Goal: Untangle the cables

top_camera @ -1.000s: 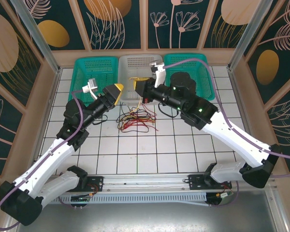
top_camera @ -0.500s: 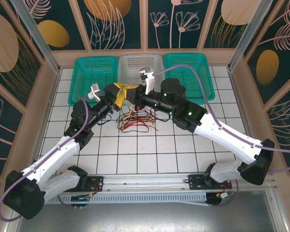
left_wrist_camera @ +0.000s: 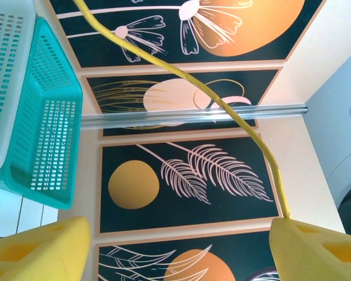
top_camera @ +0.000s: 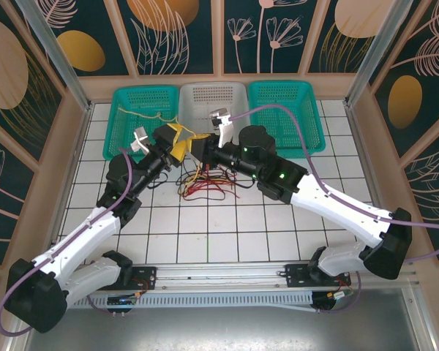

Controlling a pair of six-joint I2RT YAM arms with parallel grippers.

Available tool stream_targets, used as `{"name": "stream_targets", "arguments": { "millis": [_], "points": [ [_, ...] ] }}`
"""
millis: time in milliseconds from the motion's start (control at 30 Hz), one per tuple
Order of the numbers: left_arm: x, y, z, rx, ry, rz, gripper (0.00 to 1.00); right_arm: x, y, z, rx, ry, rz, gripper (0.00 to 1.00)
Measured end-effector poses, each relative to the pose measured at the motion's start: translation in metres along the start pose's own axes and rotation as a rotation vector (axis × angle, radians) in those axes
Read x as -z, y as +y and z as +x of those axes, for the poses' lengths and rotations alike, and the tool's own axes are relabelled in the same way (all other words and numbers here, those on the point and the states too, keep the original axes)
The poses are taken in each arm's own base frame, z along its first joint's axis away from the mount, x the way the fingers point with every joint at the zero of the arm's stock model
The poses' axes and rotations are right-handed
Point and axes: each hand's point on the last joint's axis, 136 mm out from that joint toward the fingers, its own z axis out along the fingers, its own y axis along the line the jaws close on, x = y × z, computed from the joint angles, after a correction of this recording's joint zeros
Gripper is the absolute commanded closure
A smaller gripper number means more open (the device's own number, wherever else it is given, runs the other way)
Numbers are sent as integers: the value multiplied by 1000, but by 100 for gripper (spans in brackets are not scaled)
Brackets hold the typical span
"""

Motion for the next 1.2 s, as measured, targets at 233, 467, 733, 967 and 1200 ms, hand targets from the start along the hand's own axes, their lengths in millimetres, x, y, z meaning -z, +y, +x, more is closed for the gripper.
{"name": "stream_targets", "arguments": {
  "millis": [233,467,733,967,1200],
  "points": [
    [-2,2,0,14,4,-1,22,-1,3,0,-18,-5,-11,100],
    [-2,6,0,19,2,-19,28,-1,-12,-1,-44,-39,57,100],
    [4,7,2,25,6,-15,25,-2,-20,3,-72,-42,84,100],
    [2,12,4,32,19,-25,40,-7,-7,19,-77,13,23,100],
    [-4,18,1,28,22,-47,76,-20,-1,52,-72,119,-8,100]
  ]
}}
